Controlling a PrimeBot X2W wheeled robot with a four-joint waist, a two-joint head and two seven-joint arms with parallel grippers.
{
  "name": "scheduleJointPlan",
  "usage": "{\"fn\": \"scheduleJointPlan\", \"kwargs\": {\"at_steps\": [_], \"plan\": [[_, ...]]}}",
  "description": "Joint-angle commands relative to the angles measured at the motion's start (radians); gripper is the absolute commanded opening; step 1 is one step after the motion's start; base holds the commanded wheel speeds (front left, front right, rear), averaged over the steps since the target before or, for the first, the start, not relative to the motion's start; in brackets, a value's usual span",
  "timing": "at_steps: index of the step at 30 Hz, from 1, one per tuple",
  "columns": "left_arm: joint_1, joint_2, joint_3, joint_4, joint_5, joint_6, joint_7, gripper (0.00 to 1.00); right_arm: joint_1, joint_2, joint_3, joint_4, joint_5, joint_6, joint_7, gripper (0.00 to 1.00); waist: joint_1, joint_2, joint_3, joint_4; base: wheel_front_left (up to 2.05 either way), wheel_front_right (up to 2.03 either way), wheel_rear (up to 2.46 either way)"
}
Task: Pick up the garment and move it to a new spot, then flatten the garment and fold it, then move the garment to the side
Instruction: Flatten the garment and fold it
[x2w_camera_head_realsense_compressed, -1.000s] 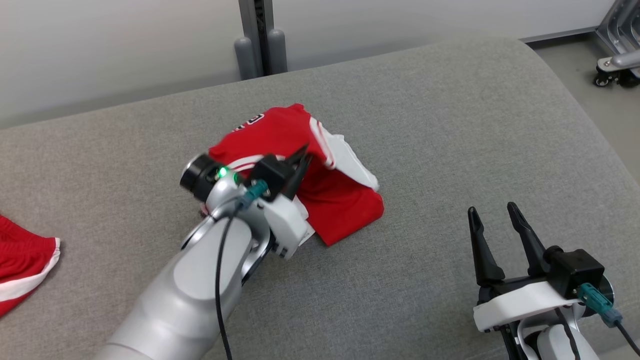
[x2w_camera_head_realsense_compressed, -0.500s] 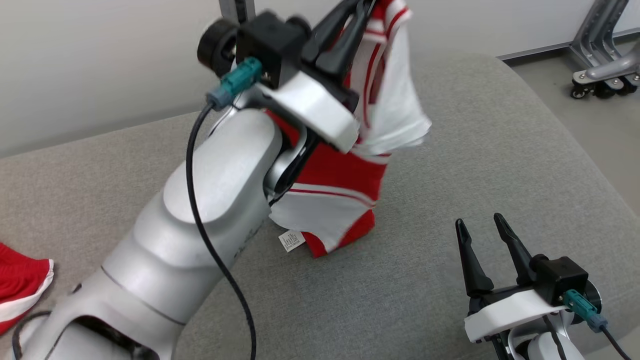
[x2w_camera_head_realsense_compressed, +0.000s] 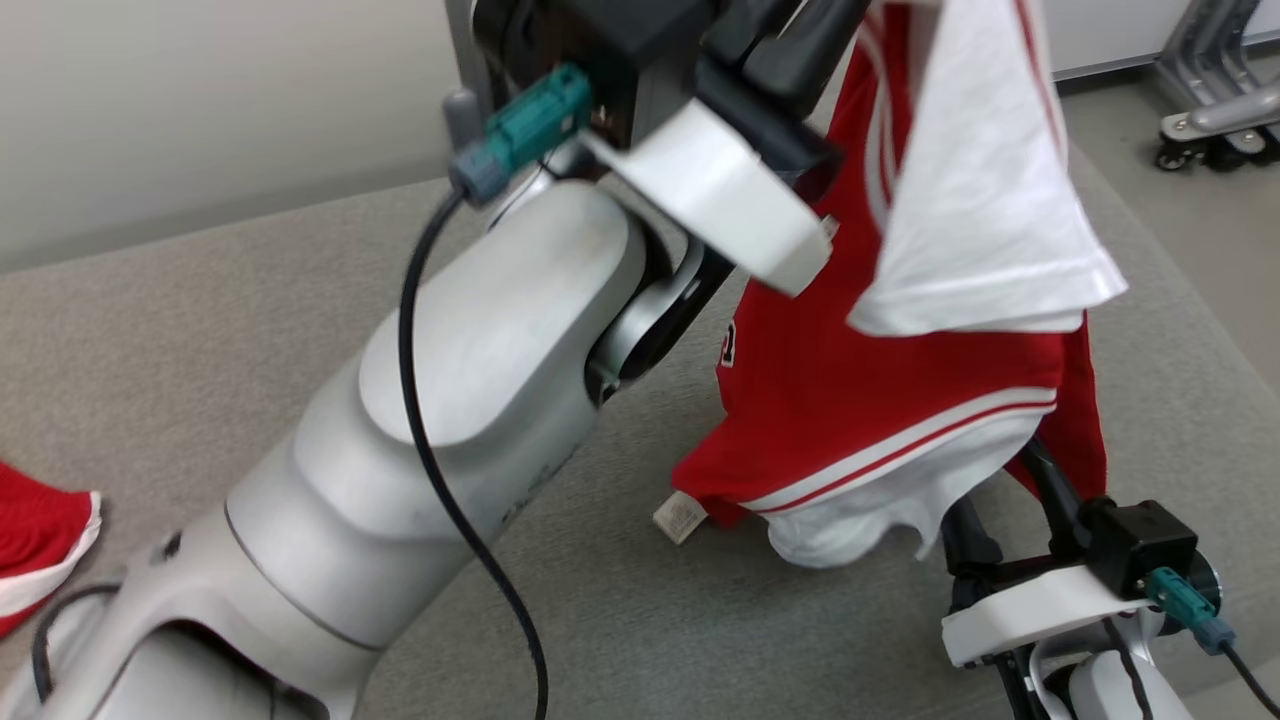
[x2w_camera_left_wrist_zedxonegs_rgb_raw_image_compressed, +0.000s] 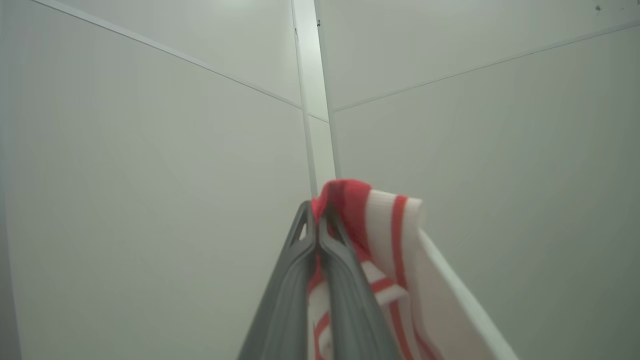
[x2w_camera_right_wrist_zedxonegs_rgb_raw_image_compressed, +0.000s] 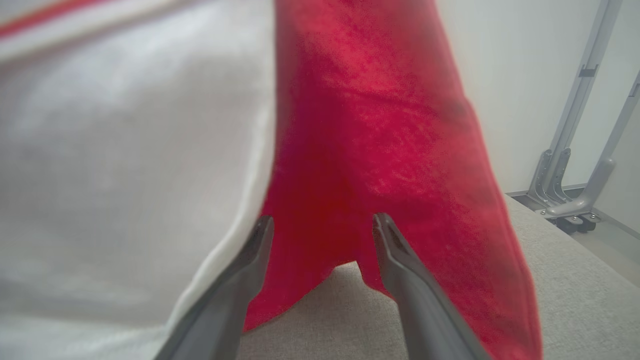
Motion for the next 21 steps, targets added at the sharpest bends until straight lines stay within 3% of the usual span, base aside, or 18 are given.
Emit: {"fn": "scheduleJointPlan", "kwargs": {"at_steps": [1,6,13,21], "plan": [[0.042,0.007,0.017,0.018,0.031,-0.003,-0.001,0.00,-0.005,-0.003,-0.011,-0.003,0.002,0.000,-0.005,1.00,0.0000,-0.0001,0.025,0.036,0.00,0.00,0.00],[0.201,0.005,0.119,0.108,0.140,-0.038,-0.001,0.00,0.020,-0.006,-0.048,-0.011,-0.008,0.000,-0.005,1.00,0.0000,-0.0001,0.044,0.092,0.00,0.00,0.00],[0.427,0.048,0.336,0.154,0.257,-0.089,-0.001,0.00,0.020,-0.006,-0.062,-0.018,-0.016,0.000,-0.005,1.00,0.0000,-0.0001,0.044,0.138,0.00,0.00,0.00],[0.600,0.078,0.564,0.134,0.325,-0.098,-0.001,0.00,0.036,-0.011,-0.067,-0.023,-0.022,0.000,-0.005,1.00,0.0000,-0.0001,0.032,0.162,0.00,0.00,0.00]]}}
